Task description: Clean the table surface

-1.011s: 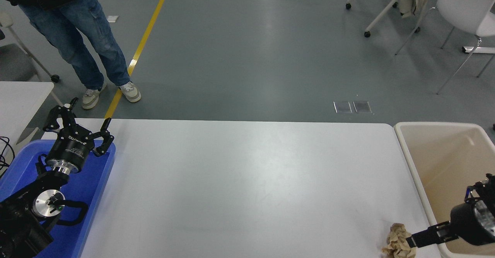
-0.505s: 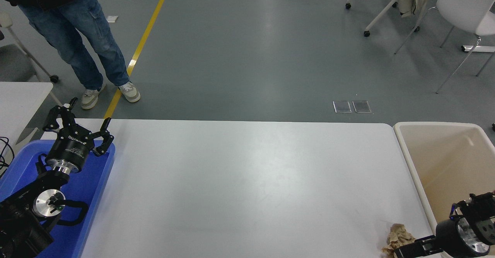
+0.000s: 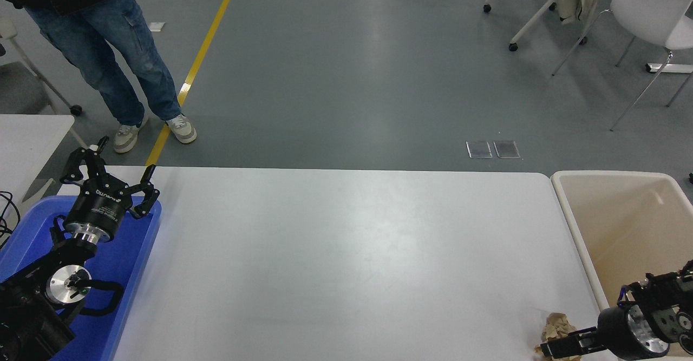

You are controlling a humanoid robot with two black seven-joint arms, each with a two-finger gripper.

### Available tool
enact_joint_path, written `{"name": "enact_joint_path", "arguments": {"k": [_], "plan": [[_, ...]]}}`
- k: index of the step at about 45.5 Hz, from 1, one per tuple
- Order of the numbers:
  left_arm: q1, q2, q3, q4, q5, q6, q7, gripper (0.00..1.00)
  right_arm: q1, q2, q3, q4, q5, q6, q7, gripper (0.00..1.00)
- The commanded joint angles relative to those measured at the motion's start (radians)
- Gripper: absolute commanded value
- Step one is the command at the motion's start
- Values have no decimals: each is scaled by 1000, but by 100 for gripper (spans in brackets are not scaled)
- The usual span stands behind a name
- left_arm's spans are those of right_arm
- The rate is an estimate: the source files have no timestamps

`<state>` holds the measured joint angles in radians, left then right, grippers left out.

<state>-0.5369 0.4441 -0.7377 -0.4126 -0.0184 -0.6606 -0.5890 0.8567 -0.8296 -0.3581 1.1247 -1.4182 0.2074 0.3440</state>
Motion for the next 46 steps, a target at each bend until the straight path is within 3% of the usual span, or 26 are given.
{"name": "enact_joint_path", "arguments": {"k": [1,5,10,14,17,46], "plan": [[0,-1,0,0,0,-1,0,100,-28,14,1,-36,-4,-25,12,85],[0,-1,0,0,0,-1,0,100,-27,14,-8,-45,-15,-25,18,70],[0,1,0,0,0,1,0,100,-25,14,-13,-49,-18,-25,56,38],[0,1,0,0,0,-1,0,100,-24,14,-12,-49,-18,-25,88,21],[0,1,0,0,0,1,0,100,-16,14,-12,-49,-18,-25,99,2],[0,-1,0,0,0,-1,0,100,113,-92,174,35,77,-13,254,0]]}}
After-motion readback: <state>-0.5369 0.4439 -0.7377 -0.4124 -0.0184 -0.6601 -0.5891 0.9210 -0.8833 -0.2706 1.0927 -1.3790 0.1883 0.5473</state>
